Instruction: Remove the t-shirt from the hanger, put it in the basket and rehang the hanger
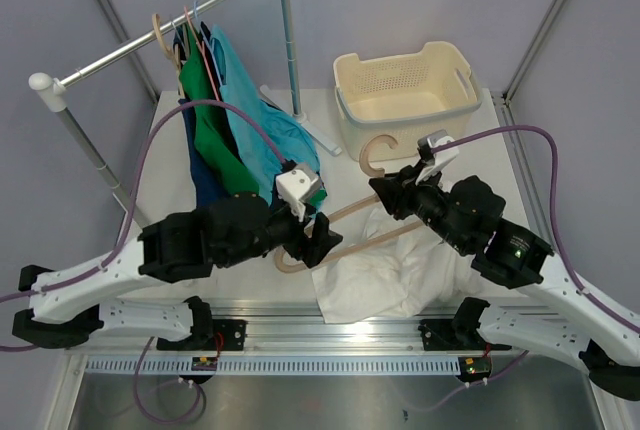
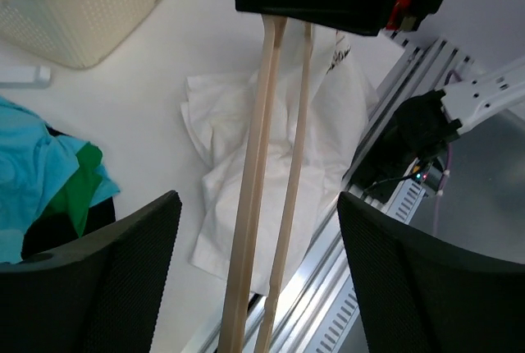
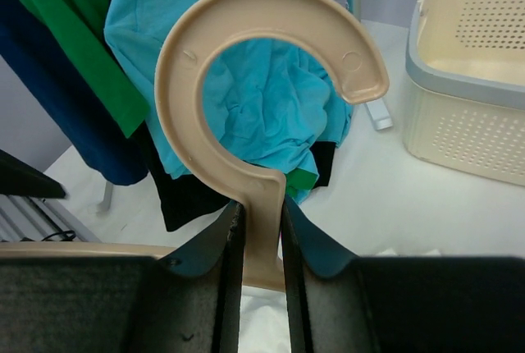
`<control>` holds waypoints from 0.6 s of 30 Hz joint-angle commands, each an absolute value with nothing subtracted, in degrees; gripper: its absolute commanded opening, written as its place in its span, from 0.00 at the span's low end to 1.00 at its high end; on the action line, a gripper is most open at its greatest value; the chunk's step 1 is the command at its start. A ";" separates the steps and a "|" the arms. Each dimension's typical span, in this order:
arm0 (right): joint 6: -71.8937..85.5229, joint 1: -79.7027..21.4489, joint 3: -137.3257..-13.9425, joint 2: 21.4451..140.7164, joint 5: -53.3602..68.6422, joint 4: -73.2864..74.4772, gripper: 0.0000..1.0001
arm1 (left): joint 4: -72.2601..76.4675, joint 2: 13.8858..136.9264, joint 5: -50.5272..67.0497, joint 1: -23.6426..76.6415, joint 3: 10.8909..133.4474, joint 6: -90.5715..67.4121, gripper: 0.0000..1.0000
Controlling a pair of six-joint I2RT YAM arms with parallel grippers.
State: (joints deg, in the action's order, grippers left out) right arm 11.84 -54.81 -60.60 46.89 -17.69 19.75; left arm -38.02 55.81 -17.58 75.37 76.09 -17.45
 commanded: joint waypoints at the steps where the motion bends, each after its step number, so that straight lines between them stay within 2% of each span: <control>1: 12.57 -54.76 -60.47 46.32 -15.29 14.24 0.00 | -39.29 58.88 -16.52 75.32 78.22 -16.43 0.76; 4: 12.22 -54.84 -60.03 45.62 -15.38 14.24 0.00 | -39.73 60.64 -17.05 75.32 77.87 -16.96 0.74; 6: 11.87 -54.76 -59.68 44.91 -15.56 13.98 0.00 | -39.73 61.08 -16.96 75.32 77.52 -17.05 0.67; 7: 11.78 -54.76 -59.50 44.56 -15.82 13.97 0.00 | -39.73 61.17 -16.96 75.24 77.52 -17.22 0.61; 8: 11.60 -54.76 -59.59 44.39 -15.99 13.97 0.00 | -39.64 61.17 -17.05 75.23 77.43 -17.49 0.49; 10: 11.25 -54.84 -59.68 44.38 -15.91 14.15 0.00 | -39.64 61.08 -16.96 75.32 77.96 -18.10 0.40; 11: 11.16 -54.84 -59.68 44.38 -15.91 14.24 0.00 | -39.55 61.08 -16.70 75.24 78.13 -18.28 0.28; 15: 10.81 -54.76 -59.15 44.65 -15.03 13.28 0.00 | -39.55 61.00 -16.43 75.32 78.75 -19.16 0.00; 18: 10.81 -54.76 -59.24 44.91 -14.42 13.01 0.01 | -39.55 61.00 -16.17 75.23 78.31 -19.34 0.00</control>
